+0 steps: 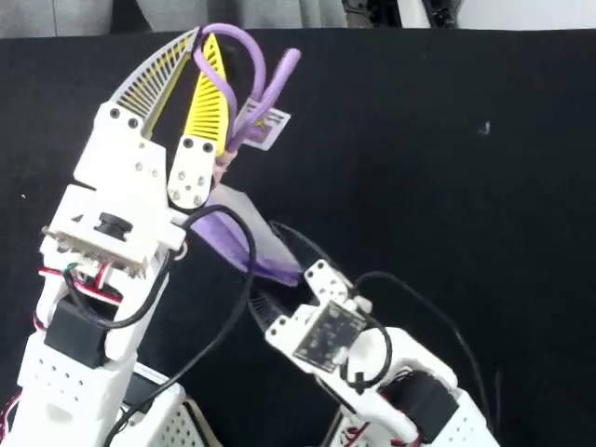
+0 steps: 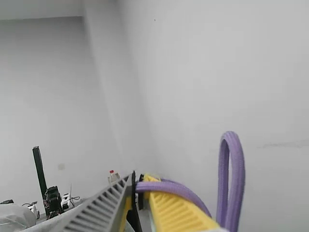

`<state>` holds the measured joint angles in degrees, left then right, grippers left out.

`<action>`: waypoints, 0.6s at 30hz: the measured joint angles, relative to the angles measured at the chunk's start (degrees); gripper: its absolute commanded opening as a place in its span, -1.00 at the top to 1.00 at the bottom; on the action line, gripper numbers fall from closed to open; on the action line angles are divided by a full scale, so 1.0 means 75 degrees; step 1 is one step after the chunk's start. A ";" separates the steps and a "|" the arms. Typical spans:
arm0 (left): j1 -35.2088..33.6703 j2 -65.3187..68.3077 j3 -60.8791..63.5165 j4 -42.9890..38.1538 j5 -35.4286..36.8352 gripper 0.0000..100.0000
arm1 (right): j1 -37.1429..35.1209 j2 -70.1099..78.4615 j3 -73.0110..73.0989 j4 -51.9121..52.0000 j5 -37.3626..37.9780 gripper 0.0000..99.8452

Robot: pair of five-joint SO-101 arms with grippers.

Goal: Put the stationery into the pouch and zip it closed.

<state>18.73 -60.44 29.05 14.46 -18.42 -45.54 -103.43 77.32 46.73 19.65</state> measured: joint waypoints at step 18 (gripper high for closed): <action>-0.1078 -0.0035 0.0961 0.0000 -0.0012 0.94 | 0.1207 -0.0012 0.0399 -0.1254 -0.0035 0.98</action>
<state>10.64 -60.70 36.26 14.46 -18.51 -36.48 -103.52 80.31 37.32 19.38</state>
